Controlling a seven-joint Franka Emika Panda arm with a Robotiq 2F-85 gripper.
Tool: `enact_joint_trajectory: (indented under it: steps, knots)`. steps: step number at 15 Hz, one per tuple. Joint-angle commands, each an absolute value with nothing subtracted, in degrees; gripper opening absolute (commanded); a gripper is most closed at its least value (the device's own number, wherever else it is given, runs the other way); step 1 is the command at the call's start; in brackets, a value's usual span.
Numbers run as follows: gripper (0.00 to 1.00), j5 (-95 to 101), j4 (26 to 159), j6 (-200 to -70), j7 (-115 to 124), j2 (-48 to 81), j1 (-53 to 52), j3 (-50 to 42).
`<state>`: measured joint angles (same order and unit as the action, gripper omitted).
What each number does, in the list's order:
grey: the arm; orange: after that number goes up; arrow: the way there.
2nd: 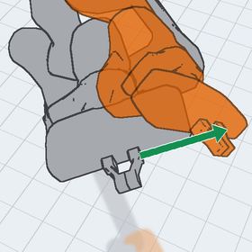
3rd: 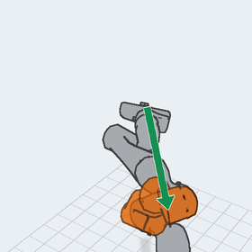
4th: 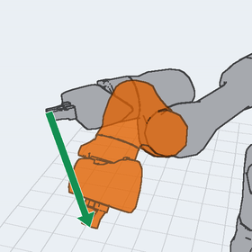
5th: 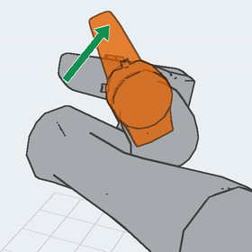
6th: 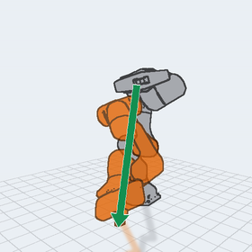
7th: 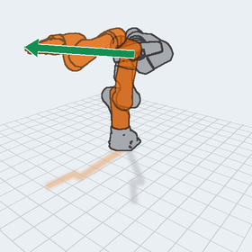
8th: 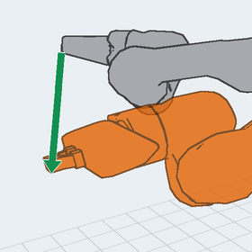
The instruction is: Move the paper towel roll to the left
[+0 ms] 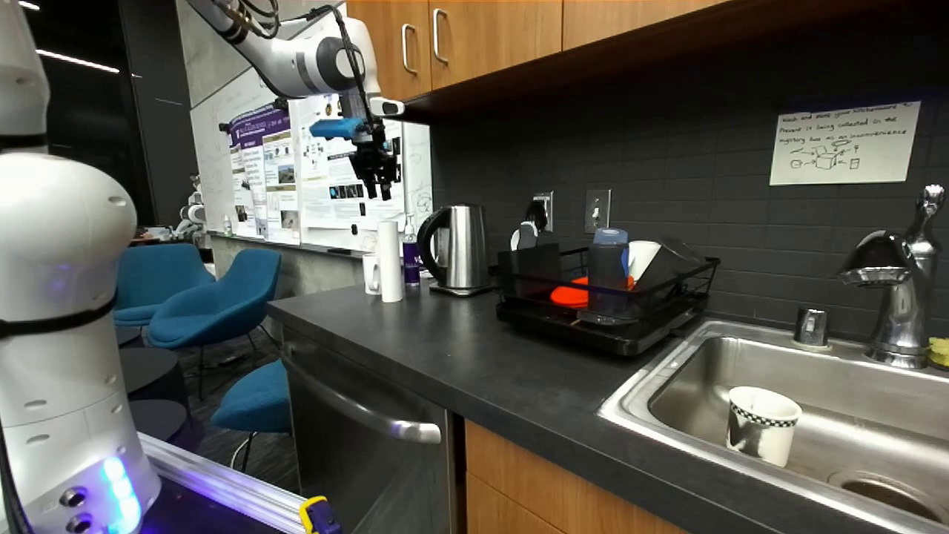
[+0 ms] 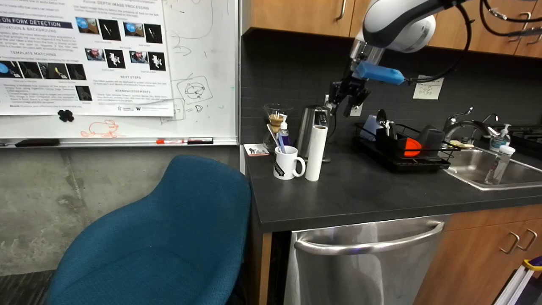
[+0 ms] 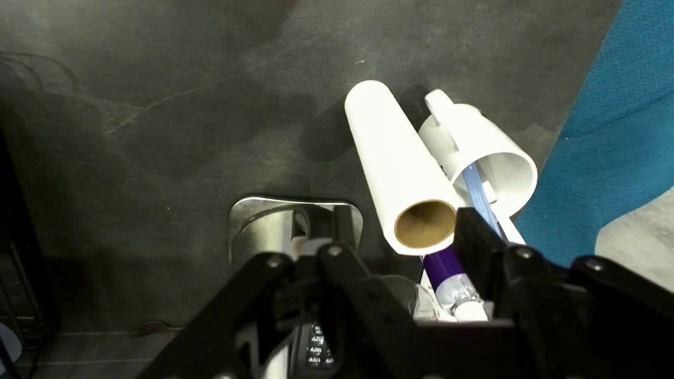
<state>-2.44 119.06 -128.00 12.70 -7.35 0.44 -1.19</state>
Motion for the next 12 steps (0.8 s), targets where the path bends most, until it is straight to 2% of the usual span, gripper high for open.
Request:
enact_joint_trajectory:
  steps: [1,3,4,12]
  knots:
    - [0.83,-2.84,124.64,-128.39,7.72,-12.76,0.64,-1.17]
    - [0.97,-1.53,126.34,-127.94,6.49,-14.45,0.75,-0.97]
    - [0.99,-1.45,127.14,-127.58,5.6,-15.31,0.76,-1.01]
    - [1.0,1.78,134.75,-123.9,1.83,-22.99,1.09,-0.67]
